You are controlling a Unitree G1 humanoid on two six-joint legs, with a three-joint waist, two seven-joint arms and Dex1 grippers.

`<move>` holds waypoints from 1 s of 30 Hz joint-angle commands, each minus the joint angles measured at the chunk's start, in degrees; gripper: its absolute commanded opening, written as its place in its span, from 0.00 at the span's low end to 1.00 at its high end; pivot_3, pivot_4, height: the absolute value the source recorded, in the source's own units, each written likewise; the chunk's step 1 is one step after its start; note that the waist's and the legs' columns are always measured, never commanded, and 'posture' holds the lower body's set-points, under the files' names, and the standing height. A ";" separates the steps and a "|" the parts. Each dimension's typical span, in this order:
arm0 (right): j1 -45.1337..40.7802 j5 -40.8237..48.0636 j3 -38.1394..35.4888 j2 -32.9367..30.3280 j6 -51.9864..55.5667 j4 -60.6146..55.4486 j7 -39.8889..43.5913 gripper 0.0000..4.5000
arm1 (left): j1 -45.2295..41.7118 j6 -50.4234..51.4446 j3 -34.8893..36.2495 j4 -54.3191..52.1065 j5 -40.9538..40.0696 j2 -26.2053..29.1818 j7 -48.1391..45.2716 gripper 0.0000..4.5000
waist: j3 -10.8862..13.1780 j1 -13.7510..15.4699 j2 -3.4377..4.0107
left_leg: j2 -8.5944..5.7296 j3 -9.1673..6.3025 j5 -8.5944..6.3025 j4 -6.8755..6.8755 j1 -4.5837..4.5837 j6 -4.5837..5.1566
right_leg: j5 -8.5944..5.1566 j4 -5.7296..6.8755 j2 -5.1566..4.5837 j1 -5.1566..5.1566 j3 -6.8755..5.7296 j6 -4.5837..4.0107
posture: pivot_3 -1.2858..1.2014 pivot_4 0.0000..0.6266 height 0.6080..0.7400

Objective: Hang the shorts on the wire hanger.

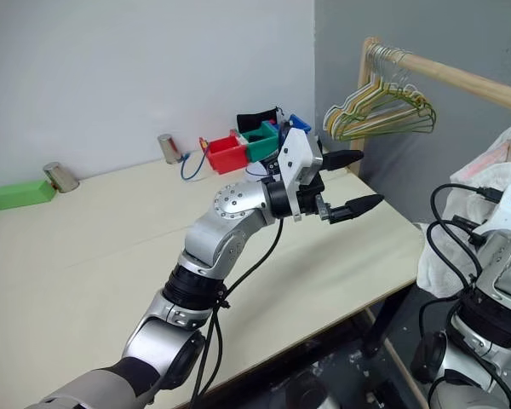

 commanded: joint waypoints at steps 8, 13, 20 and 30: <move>1.44 -0.05 4.17 -4.38 -3.56 -3.95 0.07 0.34 | -1.52 -0.63 1.12 -1.26 0.35 0.18 0.60 1.00 | 0.02 0.01 -0.03 | 0.00 0.00 -0.04 -0.01 -0.02 0.01 | 0.00 -0.11 0.00 0.01 0.00 0.00 | 0.29 0.03 1.00; 3.01 -0.15 7.72 -5.31 -3.55 -7.40 -0.26 0.58 | -1.59 -0.56 1.19 -1.13 0.29 0.30 0.57 1.00 | 0.02 -0.30 -0.03 | 0.02 0.00 -0.05 -0.10 -0.02 0.02 | 0.03 -0.46 0.01 0.14 0.01 0.06 | 0.29 0.04 1.00; 3.31 -0.82 12.54 -5.34 0.41 -15.62 -1.20 0.91 | -1.28 0.50 1.07 -1.55 -0.24 1.06 -0.51 1.00 | 0.10 -0.20 -0.14 | 0.00 -0.01 -0.09 -0.10 -0.10 -0.01 | 0.06 -0.62 0.01 0.15 0.05 0.11 | 0.28 0.07 1.00; 0.79 -3.88 19.87 -1.82 1.38 -27.21 -4.94 0.98 | 1.02 2.79 2.98 -1.59 -1.53 5.11 -2.24 1.00 | 0.35 -1.35 -0.42 | 0.03 -0.01 -0.14 -0.12 -0.15 -0.04 | -0.14 -0.68 0.01 0.10 0.06 -0.24 | 0.27 0.10 1.00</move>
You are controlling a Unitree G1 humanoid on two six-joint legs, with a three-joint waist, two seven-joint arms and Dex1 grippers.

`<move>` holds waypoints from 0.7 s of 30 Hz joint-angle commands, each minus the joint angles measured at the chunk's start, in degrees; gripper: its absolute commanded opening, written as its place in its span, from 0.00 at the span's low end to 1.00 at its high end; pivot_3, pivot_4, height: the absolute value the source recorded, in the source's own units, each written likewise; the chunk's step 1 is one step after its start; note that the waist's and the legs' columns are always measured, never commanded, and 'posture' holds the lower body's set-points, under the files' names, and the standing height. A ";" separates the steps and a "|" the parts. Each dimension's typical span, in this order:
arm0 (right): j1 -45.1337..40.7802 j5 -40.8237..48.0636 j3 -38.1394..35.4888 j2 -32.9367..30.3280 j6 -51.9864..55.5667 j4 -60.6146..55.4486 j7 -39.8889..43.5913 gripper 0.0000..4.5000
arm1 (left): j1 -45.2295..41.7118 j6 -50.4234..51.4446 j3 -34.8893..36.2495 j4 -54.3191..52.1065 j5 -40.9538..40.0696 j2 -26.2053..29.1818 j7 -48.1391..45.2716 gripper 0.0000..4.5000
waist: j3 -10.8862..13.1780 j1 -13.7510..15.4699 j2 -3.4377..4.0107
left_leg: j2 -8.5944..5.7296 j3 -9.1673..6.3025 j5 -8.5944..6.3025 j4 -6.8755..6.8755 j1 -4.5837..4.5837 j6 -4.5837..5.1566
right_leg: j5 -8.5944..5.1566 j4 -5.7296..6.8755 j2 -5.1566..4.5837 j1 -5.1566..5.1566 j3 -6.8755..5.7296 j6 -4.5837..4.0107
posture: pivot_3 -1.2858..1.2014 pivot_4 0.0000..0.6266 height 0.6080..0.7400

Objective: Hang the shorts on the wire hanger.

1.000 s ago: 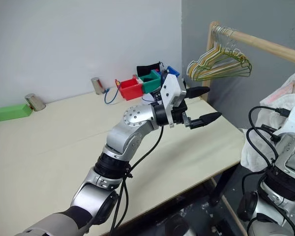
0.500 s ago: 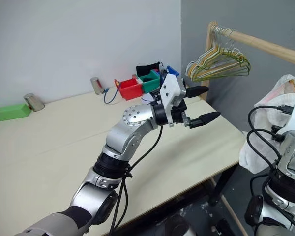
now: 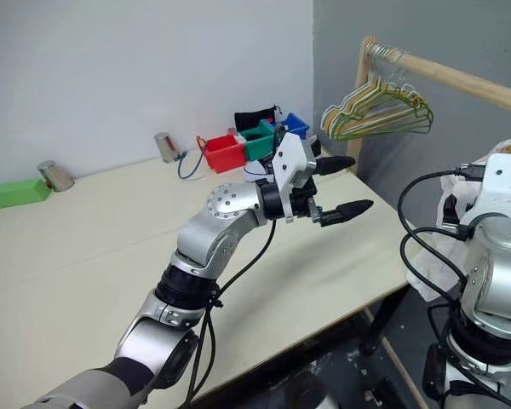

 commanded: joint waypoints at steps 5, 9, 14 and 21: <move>-9.28 -0.04 9.90 -0.98 0.41 -4.08 -0.70 0.98 | 1.46 3.27 6.73 -1.53 -1.23 5.60 2.02 1.00 | 0.19 -0.88 -0.10 | 0.02 0.00 -0.02 -0.02 0.03 0.00 | 0.06 0.01 0.00 -0.01 0.00 0.12 | 0.29 0.10 1.00; -10.07 2.56 13.11 4.30 -4.48 0.55 0.91 0.98 | 5.37 6.20 10.64 -3.47 0.19 7.95 8.60 1.00 | 0.31 -0.36 -0.31 | 0.05 -0.09 -0.02 -0.09 0.02 0.01 | 0.19 0.02 0.02 -0.01 -0.09 0.34 | 0.32 0.10 1.00; -5.54 6.49 15.67 14.08 -24.45 12.67 3.69 0.98 | 14.00 9.96 15.75 -9.45 3.16 9.09 19.91 1.00 | 0.40 1.50 -0.54 | 0.04 -0.10 -0.01 -0.10 0.01 0.03 | 0.26 0.12 0.04 -0.04 -0.06 0.47 | 0.37 0.08 1.00; 2.35 6.20 20.04 19.29 -47.97 28.75 4.31 0.98 | 29.50 13.91 21.28 -20.92 5.56 7.30 31.99 1.00 | 0.49 12.18 -0.65 | 0.06 -0.26 -0.01 -0.11 -0.32 0.04 | 0.28 0.22 0.12 -0.34 -0.11 0.47 | 0.43 0.06 1.00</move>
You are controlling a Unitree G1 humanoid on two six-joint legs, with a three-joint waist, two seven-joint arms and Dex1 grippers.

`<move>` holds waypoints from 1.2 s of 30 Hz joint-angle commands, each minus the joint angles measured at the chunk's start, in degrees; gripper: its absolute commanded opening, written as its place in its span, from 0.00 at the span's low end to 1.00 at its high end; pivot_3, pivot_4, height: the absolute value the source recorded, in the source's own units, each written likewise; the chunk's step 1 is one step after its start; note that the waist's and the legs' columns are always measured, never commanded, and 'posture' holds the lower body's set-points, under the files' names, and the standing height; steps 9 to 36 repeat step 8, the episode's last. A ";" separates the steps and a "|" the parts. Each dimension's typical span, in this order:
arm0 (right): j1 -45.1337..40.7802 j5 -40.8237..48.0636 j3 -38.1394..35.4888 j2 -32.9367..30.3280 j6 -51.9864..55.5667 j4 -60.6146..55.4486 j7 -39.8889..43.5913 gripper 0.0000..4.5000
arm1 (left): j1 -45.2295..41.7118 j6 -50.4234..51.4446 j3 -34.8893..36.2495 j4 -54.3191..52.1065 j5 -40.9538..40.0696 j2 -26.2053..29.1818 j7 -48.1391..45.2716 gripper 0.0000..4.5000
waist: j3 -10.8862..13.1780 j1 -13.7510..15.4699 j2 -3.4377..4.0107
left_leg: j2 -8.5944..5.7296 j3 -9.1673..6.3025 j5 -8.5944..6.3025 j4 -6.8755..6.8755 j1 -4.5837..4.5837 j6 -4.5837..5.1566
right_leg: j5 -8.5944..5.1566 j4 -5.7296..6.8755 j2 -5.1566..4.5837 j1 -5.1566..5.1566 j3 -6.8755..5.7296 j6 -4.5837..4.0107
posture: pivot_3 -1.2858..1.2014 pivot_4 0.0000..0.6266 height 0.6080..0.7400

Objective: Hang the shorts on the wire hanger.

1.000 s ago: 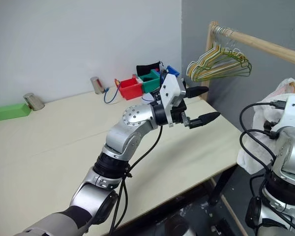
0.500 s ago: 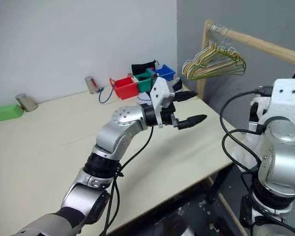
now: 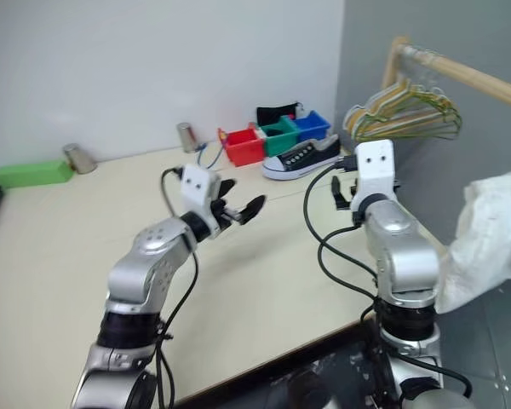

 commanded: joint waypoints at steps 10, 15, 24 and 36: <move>9.07 -0.84 4.59 2.04 -20.91 12.38 0.16 0.98 | 15.09 1.40 5.99 -11.17 1.20 -4.04 11.17 1.00 | 0.13 13.49 0.07 | -0.05 0.03 -0.09 0.05 -0.31 -0.15 | -0.01 -0.07 0.00 -0.35 0.12 -0.08 | 0.46 0.09 1.00; 9.07 -0.84 4.59 2.04 -20.91 12.38 0.16 0.98 | 15.09 1.40 5.99 -11.17 1.20 -4.04 11.17 1.00 | 0.13 13.49 0.07 | -0.05 0.03 -0.09 0.05 -0.31 -0.15 | -0.01 -0.07 0.00 -0.35 0.12 -0.08 | 0.46 0.09 1.00; 9.07 -0.84 4.59 2.04 -20.91 12.38 0.16 0.98 | 15.09 1.40 5.99 -11.17 1.20 -4.04 11.17 1.00 | 0.13 13.49 0.07 | -0.05 0.03 -0.09 0.05 -0.31 -0.15 | -0.01 -0.07 0.00 -0.35 0.12 -0.08 | 0.46 0.09 1.00; 9.07 -0.84 4.59 2.04 -20.91 12.38 0.16 0.98 | 15.09 1.40 5.99 -11.17 1.20 -4.04 11.17 1.00 | 0.13 13.49 0.07 | -0.05 0.03 -0.09 0.05 -0.31 -0.15 | -0.01 -0.07 0.00 -0.35 0.12 -0.08 | 0.46 0.09 1.00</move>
